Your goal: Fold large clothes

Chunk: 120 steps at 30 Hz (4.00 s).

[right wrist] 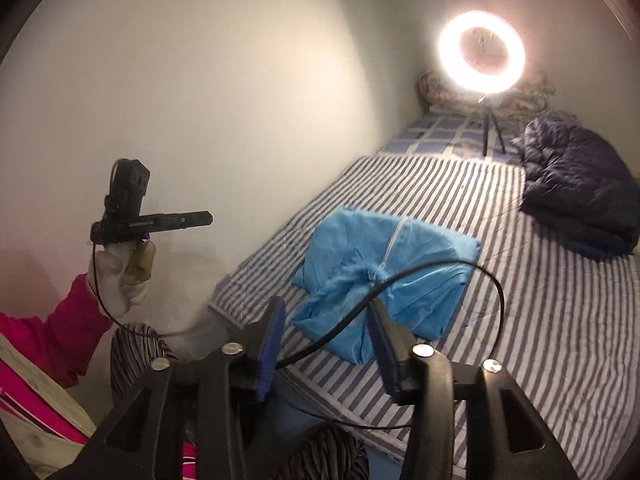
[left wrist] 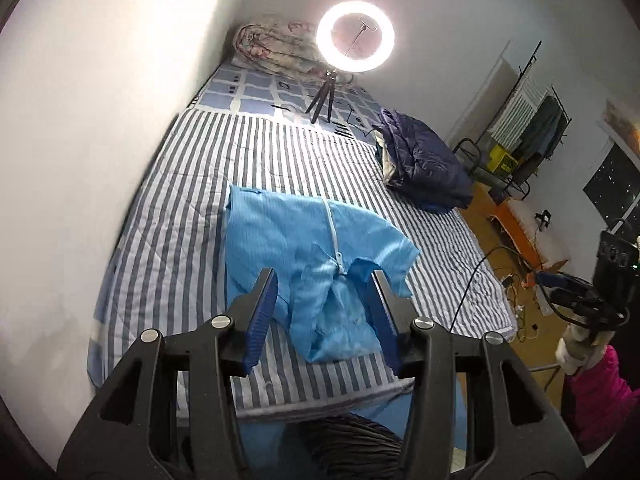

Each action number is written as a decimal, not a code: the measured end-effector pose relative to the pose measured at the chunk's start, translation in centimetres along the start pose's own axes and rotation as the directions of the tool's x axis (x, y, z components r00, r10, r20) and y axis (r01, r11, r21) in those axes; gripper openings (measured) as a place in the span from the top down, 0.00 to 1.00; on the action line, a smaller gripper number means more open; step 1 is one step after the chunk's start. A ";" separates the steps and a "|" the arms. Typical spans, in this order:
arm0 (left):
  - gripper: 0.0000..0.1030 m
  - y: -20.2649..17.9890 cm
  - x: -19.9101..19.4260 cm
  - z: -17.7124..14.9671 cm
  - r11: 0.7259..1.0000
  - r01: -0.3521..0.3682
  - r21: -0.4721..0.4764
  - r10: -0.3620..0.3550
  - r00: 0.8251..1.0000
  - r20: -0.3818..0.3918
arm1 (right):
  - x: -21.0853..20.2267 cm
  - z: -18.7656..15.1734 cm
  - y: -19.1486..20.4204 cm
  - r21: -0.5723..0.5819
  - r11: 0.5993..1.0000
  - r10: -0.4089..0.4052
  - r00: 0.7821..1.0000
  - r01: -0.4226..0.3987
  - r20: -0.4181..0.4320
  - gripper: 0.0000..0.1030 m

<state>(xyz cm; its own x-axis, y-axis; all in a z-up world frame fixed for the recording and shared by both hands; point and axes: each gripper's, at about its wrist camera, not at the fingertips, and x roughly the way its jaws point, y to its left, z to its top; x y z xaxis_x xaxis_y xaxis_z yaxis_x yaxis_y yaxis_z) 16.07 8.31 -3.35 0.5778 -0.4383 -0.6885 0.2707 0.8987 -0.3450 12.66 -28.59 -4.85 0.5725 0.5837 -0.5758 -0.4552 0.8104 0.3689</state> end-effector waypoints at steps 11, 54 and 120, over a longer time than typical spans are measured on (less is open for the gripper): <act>0.53 7.3 11.1 1.0 0.975 -0.103 -0.198 0.070 0.984 -0.163 | 7.7 -2.0 -8.0 0.258 0.966 -0.016 0.996 0.037 -0.085 0.48; 0.38 13.7 23.3 -0.8 0.919 -0.059 -0.391 -0.081 0.940 -0.332 | 17.5 -2.9 -17.6 0.551 0.834 0.001 1.000 0.014 -0.027 0.44; 0.65 -2.1 23.5 -4.4 0.991 0.102 -0.085 -0.125 0.932 -0.339 | 24.8 0.4 -8.9 0.231 0.960 0.219 0.937 -0.158 -0.272 0.47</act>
<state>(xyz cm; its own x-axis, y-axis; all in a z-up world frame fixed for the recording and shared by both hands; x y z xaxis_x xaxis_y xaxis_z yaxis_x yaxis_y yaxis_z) 25.69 -3.91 -21.68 0.2439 -0.5257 -0.8149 0.2617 0.8448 -0.4667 31.14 -21.26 -22.14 0.2514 0.7109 -0.6568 -0.3698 0.6977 0.6136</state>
